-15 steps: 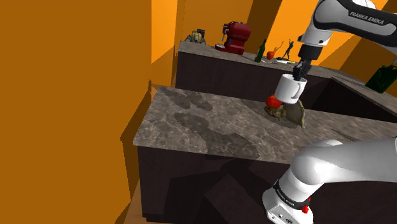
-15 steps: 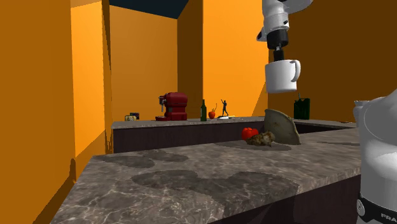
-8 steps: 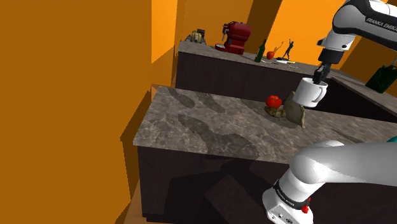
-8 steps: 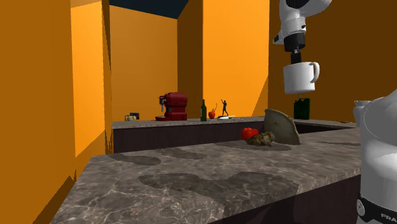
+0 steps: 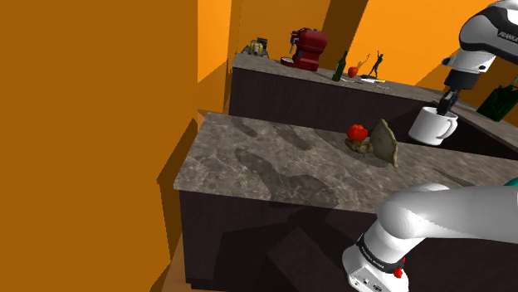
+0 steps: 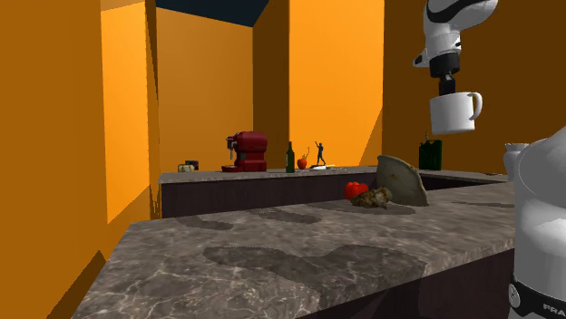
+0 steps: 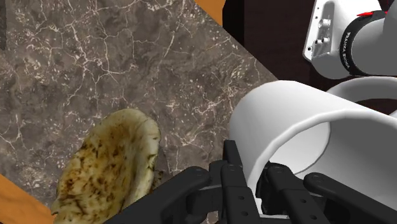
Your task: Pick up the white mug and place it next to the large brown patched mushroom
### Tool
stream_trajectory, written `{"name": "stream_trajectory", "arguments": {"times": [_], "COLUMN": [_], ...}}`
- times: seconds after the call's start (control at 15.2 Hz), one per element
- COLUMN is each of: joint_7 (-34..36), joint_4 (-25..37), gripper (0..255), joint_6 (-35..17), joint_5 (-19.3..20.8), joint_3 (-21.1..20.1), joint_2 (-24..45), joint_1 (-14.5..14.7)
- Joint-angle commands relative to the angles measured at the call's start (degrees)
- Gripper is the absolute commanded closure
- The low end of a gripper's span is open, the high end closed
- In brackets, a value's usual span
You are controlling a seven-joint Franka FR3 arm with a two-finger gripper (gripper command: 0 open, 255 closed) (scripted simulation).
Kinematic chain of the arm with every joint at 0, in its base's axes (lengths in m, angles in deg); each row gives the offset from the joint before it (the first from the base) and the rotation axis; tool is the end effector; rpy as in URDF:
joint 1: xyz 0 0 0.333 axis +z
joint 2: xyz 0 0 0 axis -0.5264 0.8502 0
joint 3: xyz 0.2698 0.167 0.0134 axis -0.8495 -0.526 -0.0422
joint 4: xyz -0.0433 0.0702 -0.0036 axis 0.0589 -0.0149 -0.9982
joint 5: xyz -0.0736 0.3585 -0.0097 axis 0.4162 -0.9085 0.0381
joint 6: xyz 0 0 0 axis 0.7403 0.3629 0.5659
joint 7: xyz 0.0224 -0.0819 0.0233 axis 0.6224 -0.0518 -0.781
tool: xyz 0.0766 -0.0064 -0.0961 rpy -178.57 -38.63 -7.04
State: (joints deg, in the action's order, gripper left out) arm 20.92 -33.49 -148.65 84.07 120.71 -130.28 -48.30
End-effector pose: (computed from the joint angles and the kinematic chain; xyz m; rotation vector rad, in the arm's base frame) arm 0.0856 -0.3244 0.6230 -3.1192 0.1361 0.1635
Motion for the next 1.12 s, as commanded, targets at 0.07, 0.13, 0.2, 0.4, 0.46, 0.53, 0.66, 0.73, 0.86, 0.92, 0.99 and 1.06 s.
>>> {"name": "stream_trajectory", "arguments": {"times": [0.07, 0.13, 0.2, 0.4, 0.46, 0.53, 0.66, 0.73, 0.86, 0.92, 0.99, 1.06], "joint_7": [-4.6, -6.0, -7.5, -12.1, -13.6, -15.3, -14.8, -14.6, -14.2, -14.0, -13.8, -13.6], "joint_4": [2.3, 3.2, 4.2, 7.5, 8.7, 10.2, 8.3, 7.3, 5.5, 4.6, 3.7, 2.8], "gripper": [255, 255, 255, 255, 255, 255, 255, 255, 255, 255, 255, 255], "joint_6": [-0.1, -0.2, -0.3, -0.9, -1.1, -1.4, -2.6, -3.2, -4.4, -5.1, -5.7, -6.3], "joint_5": [2.6, 3.3, 4.0, 5.8, 6.4, 6.9, 7.3, 7.5, 7.9, 8.1, 8.3, 8.6], "joint_3": [3.9, 5.3, 6.7, 11.3, 12.9, 14.9, 15.1, 15.2, 15.4, 15.6, 15.7, 15.9], "joint_2": [0.6, 0.9, 1.4, 3.1, 3.7, 4.5, 3.8, 3.4, 2.8, 2.5, 2.2, 1.9], "joint_1": [-0.2, -0.2, -0.1, 0.6, 1.0, 1.6, 1.3, 1.1, 0.8, 0.7, 0.5, 0.4]}}
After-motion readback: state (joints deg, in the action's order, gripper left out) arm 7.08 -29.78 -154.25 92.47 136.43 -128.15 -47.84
